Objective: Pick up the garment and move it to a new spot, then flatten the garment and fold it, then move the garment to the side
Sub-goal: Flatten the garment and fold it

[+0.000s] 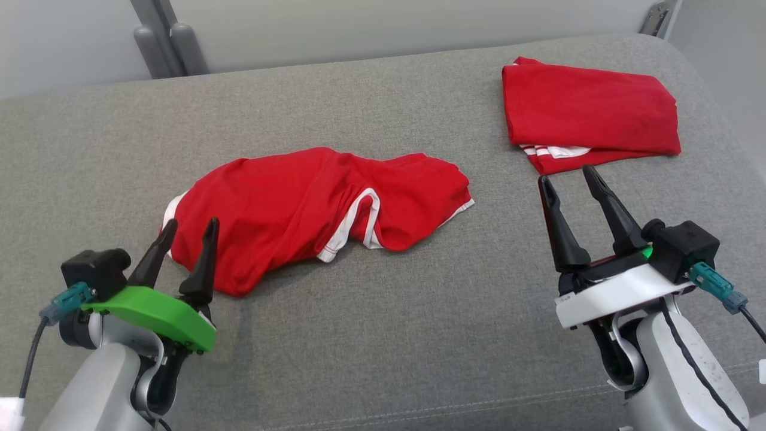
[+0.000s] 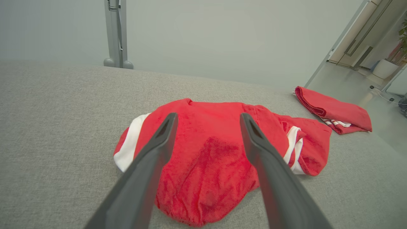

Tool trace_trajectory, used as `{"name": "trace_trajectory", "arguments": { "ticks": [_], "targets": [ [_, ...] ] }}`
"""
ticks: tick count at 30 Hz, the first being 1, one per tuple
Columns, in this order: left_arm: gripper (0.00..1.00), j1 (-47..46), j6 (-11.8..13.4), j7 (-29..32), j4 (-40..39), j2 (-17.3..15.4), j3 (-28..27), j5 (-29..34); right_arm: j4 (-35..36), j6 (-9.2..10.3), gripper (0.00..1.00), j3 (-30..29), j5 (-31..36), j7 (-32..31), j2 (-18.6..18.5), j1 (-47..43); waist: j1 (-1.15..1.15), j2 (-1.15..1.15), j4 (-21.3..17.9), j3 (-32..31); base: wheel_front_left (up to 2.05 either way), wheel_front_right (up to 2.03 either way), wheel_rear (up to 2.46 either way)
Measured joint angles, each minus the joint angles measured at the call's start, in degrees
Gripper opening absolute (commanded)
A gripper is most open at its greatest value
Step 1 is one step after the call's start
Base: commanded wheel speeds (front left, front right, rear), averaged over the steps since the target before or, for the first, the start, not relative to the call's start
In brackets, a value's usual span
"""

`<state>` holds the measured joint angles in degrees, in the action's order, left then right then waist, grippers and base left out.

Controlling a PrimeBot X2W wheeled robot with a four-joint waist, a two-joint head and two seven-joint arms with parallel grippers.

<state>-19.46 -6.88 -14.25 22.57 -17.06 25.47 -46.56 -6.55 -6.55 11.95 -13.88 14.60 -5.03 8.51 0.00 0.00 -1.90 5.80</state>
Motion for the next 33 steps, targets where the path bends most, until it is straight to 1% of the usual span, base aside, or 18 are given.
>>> {"name": "trace_trajectory", "arguments": {
  "ticks": [2,6,13,20,27,30,33],
  "targets": [
    [1.0,1.17,0.24,0.0,0.09,-0.01,0.02,1.8,0.22,0.0,1.0,-0.07,0.05,0.0,0.0,-0.02,0.0,0.0,-0.04,0.01,0.0,0.0,0.0],
    [1.0,4.51,1.36,0.0,0.83,0.63,-0.05,1.99,0.48,0.0,1.0,-0.07,0.25,0.0,0.02,-0.38,0.0,0.0,-0.18,0.04,0.0,0.0,0.0],
    [1.0,7.01,1.53,0.0,1.67,1.8,1.31,3.03,0.53,-0.01,1.0,-0.11,0.33,0.0,0.03,-0.87,0.0,0.0,-0.32,0.18,0.0,0.0,0.0],
    [1.0,8.43,1.47,0.0,2.92,3.37,3.9,4.67,0.55,-0.18,1.0,0.26,0.42,0.0,0.04,-0.87,0.0,0.0,-0.75,0.24,0.0,0.0,0.0],
    [1.0,8.57,1.25,0.0,2.93,4.59,5.41,4.97,0.48,-0.49,1.0,1.25,0.42,0.0,0.16,-0.86,0.0,0.0,-2.01,0.3,0.0,0.0,0.0],
    [1.0,8.48,0.98,0.03,3.42,5.48,6.46,4.95,0.48,-0.49,1.0,1.62,0.43,0.0,0.18,-0.86,0.0,0.0,-2.48,0.63,0.0,0.0,0.0],
    [1.0,8.25,0.59,0.65,4.78,5.99,6.32,3.79,0.52,-0.49,1.0,2.03,0.43,0.0,0.25,-0.82,0.0,0.0,-3.02,1.06,0.0,0.0,0.0]
  ]
}}
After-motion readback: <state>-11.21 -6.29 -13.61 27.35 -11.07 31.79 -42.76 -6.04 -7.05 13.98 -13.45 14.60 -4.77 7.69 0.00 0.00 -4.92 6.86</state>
